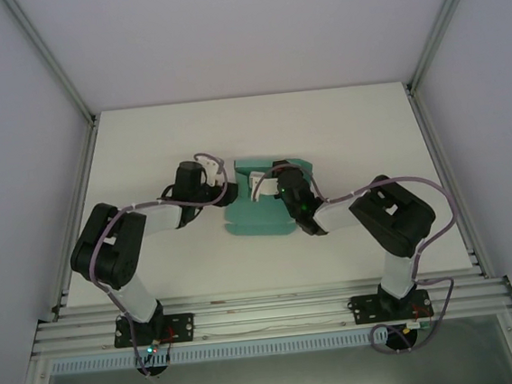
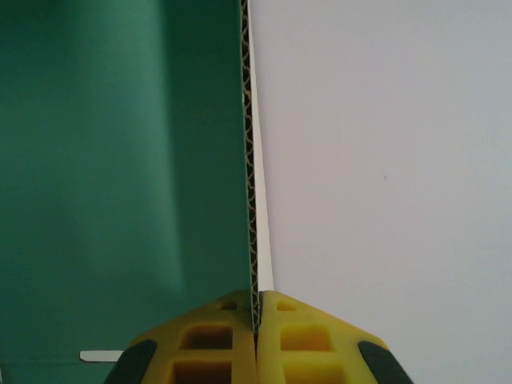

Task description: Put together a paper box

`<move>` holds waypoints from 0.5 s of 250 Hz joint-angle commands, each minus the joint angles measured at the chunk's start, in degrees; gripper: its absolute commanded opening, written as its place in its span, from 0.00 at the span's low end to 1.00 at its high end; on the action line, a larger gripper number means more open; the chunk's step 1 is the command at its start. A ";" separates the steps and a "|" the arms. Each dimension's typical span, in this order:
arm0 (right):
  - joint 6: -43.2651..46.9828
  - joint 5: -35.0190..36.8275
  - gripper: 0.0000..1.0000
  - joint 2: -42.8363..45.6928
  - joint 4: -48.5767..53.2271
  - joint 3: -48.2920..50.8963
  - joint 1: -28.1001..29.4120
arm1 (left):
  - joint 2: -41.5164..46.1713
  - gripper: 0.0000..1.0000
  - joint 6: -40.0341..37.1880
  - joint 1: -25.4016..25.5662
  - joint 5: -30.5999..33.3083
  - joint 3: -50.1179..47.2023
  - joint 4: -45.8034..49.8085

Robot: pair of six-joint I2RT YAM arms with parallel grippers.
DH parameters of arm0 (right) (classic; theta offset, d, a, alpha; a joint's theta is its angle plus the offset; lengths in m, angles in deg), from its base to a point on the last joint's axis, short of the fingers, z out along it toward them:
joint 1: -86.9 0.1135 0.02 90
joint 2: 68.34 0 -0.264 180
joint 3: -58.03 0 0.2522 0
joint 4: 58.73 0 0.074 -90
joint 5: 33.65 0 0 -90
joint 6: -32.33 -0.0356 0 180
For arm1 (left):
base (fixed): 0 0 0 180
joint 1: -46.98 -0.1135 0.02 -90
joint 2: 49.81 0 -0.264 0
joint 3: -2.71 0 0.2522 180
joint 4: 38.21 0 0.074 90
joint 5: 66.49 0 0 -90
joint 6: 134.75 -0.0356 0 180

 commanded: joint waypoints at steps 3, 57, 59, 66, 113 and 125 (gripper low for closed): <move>-0.09 0.80 0.00 1.88 2.42 -1.79 0.58 | 1.22 0.70 -2.39 1.44 -3.48 1.79 1.38; -0.19 0.37 0.00 1.79 2.22 -1.27 0.52 | 0.02 0.65 -1.36 2.13 0.84 2.62 0.14; -0.23 0.38 0.00 1.86 2.23 -1.25 0.52 | -0.13 0.65 -1.33 2.08 1.14 2.73 -0.02; -0.12 0.27 0.00 1.92 2.50 -1.24 0.59 | -0.50 0.64 -1.25 2.09 1.97 3.04 -0.25; 0.12 -0.89 0.00 1.77 3.96 -0.68 0.79 | -2.83 0.57 -0.70 2.44 1.74 5.65 -2.65; -0.09 -0.69 0.00 1.48 4.25 -0.86 0.97 | -3.31 0.54 -0.36 2.65 1.95 6.01 -3.59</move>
